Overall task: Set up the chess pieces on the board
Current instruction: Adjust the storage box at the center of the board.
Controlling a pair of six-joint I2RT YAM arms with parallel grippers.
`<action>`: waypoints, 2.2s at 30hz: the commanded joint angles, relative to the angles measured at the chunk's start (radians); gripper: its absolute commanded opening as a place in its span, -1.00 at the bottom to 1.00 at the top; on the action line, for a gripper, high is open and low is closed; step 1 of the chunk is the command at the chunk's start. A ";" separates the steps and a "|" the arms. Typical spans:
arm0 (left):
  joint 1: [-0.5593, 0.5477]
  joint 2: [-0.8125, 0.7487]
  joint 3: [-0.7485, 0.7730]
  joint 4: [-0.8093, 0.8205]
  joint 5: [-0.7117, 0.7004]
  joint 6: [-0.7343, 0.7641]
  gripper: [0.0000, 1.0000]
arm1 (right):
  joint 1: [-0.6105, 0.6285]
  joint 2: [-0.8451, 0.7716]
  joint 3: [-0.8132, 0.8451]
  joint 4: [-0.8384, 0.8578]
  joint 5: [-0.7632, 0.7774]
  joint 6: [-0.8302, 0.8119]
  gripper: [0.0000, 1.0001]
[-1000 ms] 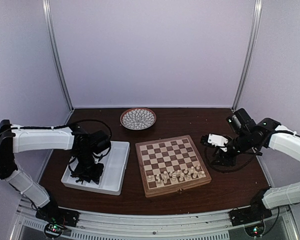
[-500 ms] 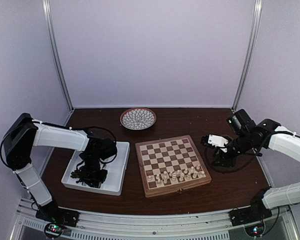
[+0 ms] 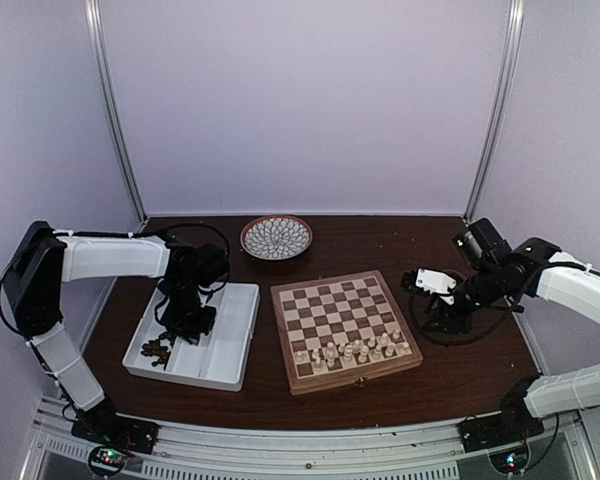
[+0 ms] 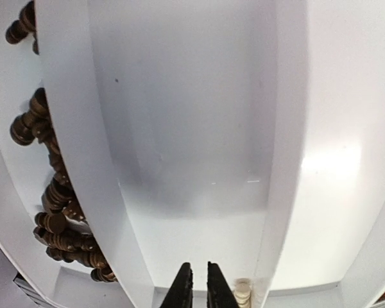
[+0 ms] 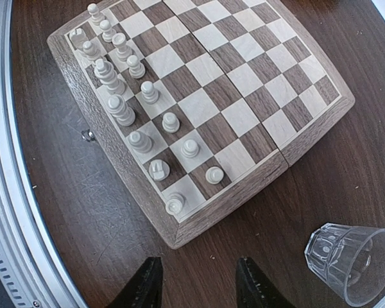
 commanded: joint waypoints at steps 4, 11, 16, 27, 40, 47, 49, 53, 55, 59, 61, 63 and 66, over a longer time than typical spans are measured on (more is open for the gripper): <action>0.018 -0.058 0.018 -0.017 0.085 0.088 -0.59 | -0.012 0.014 -0.006 0.011 -0.008 0.001 -0.15; -0.001 -0.098 -0.117 -0.060 0.248 0.086 -0.17 | -0.014 0.011 -0.012 0.010 -0.010 0.000 -0.15; -0.033 -0.086 -0.177 -0.012 0.253 0.060 -0.12 | -0.015 0.013 -0.010 0.010 -0.019 -0.002 -0.14; -0.056 -0.196 -0.030 -0.114 0.168 0.048 -0.18 | -0.019 0.008 -0.010 0.006 -0.022 -0.002 -0.14; -0.004 -0.139 -0.176 -0.063 0.161 0.031 -0.20 | -0.021 0.008 -0.013 0.007 -0.025 -0.003 -0.13; -0.036 -0.041 -0.217 0.051 0.250 0.045 -0.11 | -0.022 0.019 -0.015 0.009 -0.029 -0.006 -0.12; -0.046 -0.003 -0.221 0.065 0.246 0.045 -0.12 | -0.022 0.019 -0.016 0.010 -0.029 -0.006 -0.12; -0.046 0.035 -0.204 0.065 0.144 0.030 -0.32 | -0.022 0.025 -0.016 0.010 -0.026 -0.008 -0.12; -0.046 0.025 -0.180 0.065 0.105 0.024 -0.53 | -0.022 0.028 -0.016 0.010 -0.026 -0.008 -0.12; -0.044 0.000 -0.106 0.066 0.018 0.033 -0.67 | -0.022 0.035 -0.016 0.012 -0.023 -0.009 -0.12; -0.035 0.000 -0.073 0.064 -0.005 0.044 -0.72 | -0.022 0.039 -0.016 0.012 -0.022 -0.011 -0.12; -0.021 0.001 -0.051 0.064 -0.018 0.056 -0.75 | -0.022 0.040 -0.016 0.012 -0.019 -0.011 -0.12; 0.000 0.010 -0.029 0.064 -0.034 0.077 -0.79 | -0.023 0.041 -0.018 0.012 -0.015 -0.012 -0.12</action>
